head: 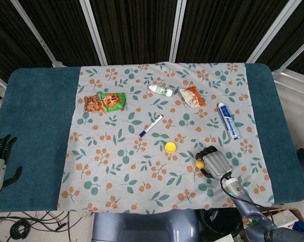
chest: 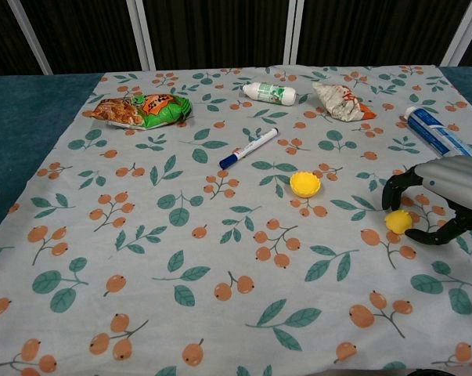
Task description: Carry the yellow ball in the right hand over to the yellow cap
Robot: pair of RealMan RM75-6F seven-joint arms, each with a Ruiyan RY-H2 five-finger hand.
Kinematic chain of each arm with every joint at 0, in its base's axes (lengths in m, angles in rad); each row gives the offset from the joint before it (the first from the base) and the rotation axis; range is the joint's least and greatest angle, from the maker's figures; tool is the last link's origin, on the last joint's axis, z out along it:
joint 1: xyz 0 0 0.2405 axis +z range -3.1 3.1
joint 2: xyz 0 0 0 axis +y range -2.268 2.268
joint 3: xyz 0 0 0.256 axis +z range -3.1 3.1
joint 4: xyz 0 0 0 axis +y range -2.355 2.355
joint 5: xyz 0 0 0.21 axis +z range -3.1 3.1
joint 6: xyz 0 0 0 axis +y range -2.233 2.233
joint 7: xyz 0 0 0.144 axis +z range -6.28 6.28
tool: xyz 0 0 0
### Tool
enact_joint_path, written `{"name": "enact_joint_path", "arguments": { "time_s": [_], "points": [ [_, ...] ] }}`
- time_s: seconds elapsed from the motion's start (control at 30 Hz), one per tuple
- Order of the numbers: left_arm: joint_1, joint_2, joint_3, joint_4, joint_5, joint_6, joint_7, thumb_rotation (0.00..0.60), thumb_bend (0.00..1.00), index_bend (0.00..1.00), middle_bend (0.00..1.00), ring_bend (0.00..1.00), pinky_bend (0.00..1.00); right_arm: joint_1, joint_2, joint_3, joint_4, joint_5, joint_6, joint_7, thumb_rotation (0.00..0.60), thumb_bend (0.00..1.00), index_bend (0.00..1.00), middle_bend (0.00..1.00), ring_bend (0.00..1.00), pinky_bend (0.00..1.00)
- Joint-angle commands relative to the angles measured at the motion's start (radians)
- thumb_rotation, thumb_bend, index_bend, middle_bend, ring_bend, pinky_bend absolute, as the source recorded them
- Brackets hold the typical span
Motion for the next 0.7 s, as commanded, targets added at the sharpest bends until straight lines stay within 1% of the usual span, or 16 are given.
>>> {"name": "enact_joint_path", "arguments": {
  "time_s": [0.03, 0.7],
  "points": [
    [0.000, 0.000, 0.000, 0.000, 0.000, 0.000, 0.001, 0.600, 0.37, 0.02, 0.00, 0.00, 0.00, 0.000, 0.000, 0.001, 0.000, 0.001, 0.001, 0.000, 0.600, 0.28, 0.37, 0.37, 0.24, 0.19],
    [-0.001, 0.001, 0.000, 0.000, -0.004, -0.003, 0.006, 0.600, 0.37, 0.03, 0.00, 0.00, 0.00, 0.004, 0.000, 0.000, -0.005, 0.004, 0.001, -0.010, 0.600, 0.28, 0.37, 0.37, 0.24, 0.19]
  ]
}}
